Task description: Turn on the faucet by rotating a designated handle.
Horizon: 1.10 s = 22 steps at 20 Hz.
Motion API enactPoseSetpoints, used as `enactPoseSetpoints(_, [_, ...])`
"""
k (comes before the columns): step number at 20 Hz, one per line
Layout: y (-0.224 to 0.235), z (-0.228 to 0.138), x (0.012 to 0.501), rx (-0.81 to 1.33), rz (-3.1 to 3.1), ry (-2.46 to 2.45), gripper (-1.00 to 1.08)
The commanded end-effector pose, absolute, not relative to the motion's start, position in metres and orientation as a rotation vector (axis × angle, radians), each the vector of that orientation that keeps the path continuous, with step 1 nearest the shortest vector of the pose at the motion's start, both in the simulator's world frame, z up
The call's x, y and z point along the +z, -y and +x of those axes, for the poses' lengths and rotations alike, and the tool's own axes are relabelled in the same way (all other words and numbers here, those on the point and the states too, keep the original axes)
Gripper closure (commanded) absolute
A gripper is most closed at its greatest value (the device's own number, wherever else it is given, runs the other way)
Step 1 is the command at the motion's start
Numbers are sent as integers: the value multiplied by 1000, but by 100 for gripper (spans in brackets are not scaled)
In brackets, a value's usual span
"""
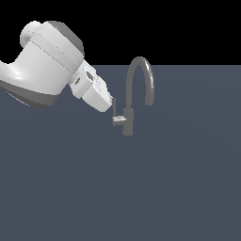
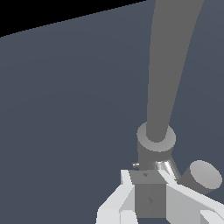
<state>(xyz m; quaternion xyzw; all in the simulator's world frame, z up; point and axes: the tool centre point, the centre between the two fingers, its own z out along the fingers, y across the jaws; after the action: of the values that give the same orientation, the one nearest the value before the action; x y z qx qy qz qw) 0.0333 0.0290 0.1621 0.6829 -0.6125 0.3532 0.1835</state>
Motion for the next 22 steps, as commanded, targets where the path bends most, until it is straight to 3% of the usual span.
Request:
enactPoseSetpoints(1, [-27, 26, 164, 996, 1926, 1728, 108])
enactPoseSetpoints(22, [-13, -30, 152, 996, 1930, 1725, 108])
